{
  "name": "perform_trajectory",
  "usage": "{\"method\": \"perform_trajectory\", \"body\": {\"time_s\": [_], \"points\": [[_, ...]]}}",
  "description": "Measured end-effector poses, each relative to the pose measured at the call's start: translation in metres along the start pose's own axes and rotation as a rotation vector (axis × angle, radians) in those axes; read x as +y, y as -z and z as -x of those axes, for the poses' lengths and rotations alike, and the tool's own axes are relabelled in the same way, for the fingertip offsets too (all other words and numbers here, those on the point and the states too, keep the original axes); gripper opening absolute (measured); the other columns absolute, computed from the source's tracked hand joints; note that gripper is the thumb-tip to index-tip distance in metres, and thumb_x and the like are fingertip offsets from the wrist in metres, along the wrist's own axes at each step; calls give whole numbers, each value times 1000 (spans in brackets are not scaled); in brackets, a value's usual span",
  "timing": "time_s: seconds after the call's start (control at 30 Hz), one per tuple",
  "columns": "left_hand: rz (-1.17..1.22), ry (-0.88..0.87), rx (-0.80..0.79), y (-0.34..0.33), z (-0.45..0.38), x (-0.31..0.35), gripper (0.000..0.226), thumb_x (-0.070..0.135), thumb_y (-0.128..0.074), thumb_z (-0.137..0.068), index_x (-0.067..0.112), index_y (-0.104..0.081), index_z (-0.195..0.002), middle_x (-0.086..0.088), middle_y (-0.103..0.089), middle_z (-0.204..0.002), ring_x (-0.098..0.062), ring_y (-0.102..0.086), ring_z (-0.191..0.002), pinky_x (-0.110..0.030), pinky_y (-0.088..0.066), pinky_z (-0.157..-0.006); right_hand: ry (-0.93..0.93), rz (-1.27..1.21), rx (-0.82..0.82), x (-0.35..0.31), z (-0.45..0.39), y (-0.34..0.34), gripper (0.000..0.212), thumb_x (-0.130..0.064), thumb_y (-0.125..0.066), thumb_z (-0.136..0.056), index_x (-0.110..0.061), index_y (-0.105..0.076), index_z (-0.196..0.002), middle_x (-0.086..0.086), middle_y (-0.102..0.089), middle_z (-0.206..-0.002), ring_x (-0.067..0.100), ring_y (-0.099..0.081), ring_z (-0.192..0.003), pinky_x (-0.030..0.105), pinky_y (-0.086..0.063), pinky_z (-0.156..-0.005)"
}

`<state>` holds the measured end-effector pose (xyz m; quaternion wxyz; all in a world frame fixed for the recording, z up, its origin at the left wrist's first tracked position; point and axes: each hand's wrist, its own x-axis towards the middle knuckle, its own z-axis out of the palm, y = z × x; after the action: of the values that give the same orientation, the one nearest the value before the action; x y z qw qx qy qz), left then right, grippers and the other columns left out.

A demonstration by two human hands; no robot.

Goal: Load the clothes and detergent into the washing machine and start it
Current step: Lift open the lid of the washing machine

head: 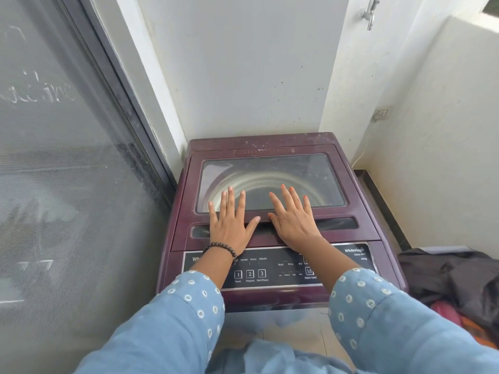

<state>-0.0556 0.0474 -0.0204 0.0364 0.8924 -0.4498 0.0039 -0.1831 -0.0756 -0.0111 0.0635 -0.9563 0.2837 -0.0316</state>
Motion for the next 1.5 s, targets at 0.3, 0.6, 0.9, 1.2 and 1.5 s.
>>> {"method": "perform_trajectory", "body": {"time_s": [0.3,0.6,0.9,1.2,1.5], "points": [[68,-117,250,5,26,21,50,51,-31,-93,15,-65,-100,-7,-59,-112,-27,-58,-106,-41,-48,-86,189,-54,256,5,20,5,48,-37,-34,-94,-10,-62,-67,8,-60,-69,31,-59,-64,36,-48,-53],[-28,-39,19,6,42,30,42,48,-33,-102,20,-65,-106,2,-62,-109,-20,-54,-108,-36,-35,-92,138,-56,-8,11,34,2,41,-38,-32,-104,-8,-61,-101,11,-64,-107,32,-57,-105,40,-44,-81],[-18,-7,39,3,51,34,38,44,-36,-103,18,-64,-107,1,-64,-108,-21,-56,-106,-37,-36,-97,143,-93,-20,12,40,4,41,-37,-29,-105,-8,-59,-103,11,-65,-110,32,-57,-105,39,-43,-83],[59,2,260,18,49,35,54,47,-22,-96,18,-67,-88,4,-64,-85,-20,-60,-84,-39,-42,-88,183,-170,175,14,38,23,46,-49,-41,-99,-10,-60,-85,8,-64,-86,28,-58,-86,33,-29,-67],[15,26,432,59,28,39,50,43,-21,-100,19,-62,-84,5,-61,-80,-20,-55,-77,-38,-38,-83,358,25,467,23,18,62,52,-63,-50,-84,-15,-57,-67,0,-57,-64,21,-58,-60,30,-43,-50]]}}
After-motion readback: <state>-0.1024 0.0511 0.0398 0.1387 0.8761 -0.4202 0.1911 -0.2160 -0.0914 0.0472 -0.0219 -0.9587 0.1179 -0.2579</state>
